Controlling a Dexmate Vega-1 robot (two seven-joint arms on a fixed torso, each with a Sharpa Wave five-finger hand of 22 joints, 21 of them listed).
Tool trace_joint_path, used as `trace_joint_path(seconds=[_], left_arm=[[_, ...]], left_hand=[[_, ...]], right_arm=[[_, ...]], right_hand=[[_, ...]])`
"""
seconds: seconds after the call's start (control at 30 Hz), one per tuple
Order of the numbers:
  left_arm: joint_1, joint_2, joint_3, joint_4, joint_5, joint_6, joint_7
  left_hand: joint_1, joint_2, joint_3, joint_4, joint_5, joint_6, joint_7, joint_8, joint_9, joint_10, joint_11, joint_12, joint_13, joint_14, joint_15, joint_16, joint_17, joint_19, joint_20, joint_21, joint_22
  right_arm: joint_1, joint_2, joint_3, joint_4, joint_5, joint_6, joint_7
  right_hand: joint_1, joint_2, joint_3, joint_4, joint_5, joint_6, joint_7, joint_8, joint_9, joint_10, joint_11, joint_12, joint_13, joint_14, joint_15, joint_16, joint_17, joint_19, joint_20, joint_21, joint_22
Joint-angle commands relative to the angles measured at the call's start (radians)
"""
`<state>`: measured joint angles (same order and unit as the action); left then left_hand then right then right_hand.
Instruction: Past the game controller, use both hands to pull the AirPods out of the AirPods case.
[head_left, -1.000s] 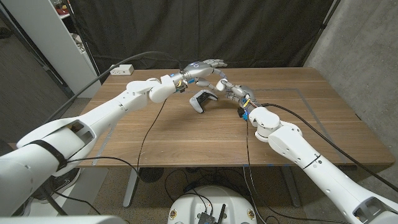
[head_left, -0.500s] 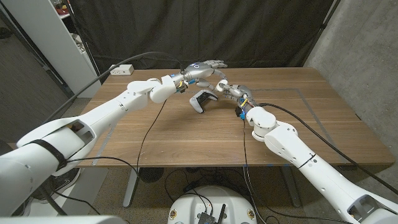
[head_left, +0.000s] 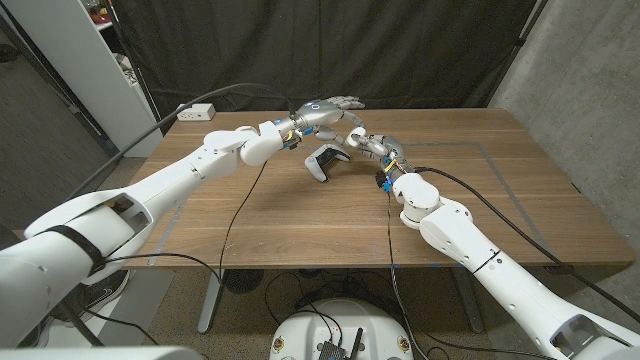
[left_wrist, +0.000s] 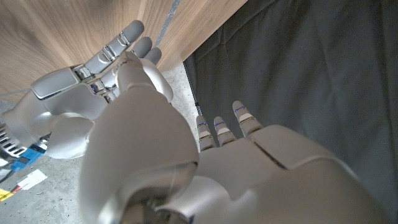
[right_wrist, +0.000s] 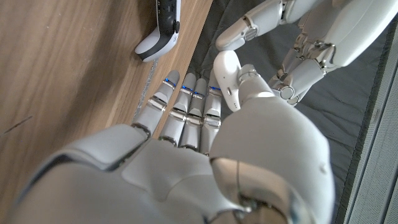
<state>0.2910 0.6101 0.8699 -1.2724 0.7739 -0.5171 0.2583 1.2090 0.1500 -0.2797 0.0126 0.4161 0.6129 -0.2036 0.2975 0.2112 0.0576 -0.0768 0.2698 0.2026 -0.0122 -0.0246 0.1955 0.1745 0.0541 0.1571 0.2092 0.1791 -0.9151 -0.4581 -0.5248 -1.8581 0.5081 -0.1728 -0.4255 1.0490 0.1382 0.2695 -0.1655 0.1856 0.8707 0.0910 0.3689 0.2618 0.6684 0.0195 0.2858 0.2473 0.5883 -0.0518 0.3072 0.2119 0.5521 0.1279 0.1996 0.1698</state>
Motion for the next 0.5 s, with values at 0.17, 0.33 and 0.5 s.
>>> trace_joint_path(seconds=[0.17, 0.33, 0.5], left_arm=[[0.011, -0.004, -0.012, 0.009, -0.040, 0.018, -0.027], [0.007, 0.004, -0.020, 0.017, -0.072, 0.025, -0.069], [0.008, 0.017, -0.037, 0.001, -0.106, 0.044, -0.117]], left_hand=[[-0.020, -0.002, -0.003, 0.028, 0.000, 0.153, 0.016, -0.037, 0.049, 0.025, -0.005, -0.001, 0.004, 0.021, -0.003, -0.003, 0.004, 0.002, 0.003, -0.001, 0.006], [-0.050, -0.017, -0.025, 0.049, 0.007, -0.016, -0.004, -0.114, 0.038, 0.021, 0.010, -0.009, 0.008, 0.021, -0.014, -0.004, 0.007, 0.001, 0.006, -0.003, 0.007], [-0.104, -0.053, -0.058, 0.079, 0.030, -0.233, -0.005, -0.136, 0.017, 0.011, 0.018, -0.020, 0.013, 0.016, -0.011, -0.005, 0.009, 0.001, 0.012, -0.003, 0.007]], right_arm=[[-0.019, 0.084, 0.060, 0.155, 0.224, 0.180, 0.218], [-0.008, 0.104, 0.062, 0.205, 0.278, 0.203, 0.271], [-0.001, 0.113, 0.055, 0.228, 0.288, 0.219, 0.285]], right_hand=[[0.038, -0.002, 0.003, -0.002, 0.000, 0.074, -0.061, 0.085, 0.153, 0.038, -0.021, 0.010, 0.011, 0.015, -0.049, 0.014, 0.008, -0.023, -0.027, -0.007, 0.005], [0.046, -0.003, -0.001, 0.001, -0.004, 0.079, -0.064, 0.098, 0.170, 0.046, -0.028, 0.011, 0.016, 0.012, -0.063, 0.017, 0.011, -0.037, -0.039, -0.009, 0.006], [0.050, -0.004, -0.004, 0.002, -0.005, 0.080, -0.066, 0.105, 0.181, 0.052, -0.028, 0.012, 0.019, 0.016, -0.066, 0.022, 0.013, -0.040, -0.040, -0.009, 0.006]])
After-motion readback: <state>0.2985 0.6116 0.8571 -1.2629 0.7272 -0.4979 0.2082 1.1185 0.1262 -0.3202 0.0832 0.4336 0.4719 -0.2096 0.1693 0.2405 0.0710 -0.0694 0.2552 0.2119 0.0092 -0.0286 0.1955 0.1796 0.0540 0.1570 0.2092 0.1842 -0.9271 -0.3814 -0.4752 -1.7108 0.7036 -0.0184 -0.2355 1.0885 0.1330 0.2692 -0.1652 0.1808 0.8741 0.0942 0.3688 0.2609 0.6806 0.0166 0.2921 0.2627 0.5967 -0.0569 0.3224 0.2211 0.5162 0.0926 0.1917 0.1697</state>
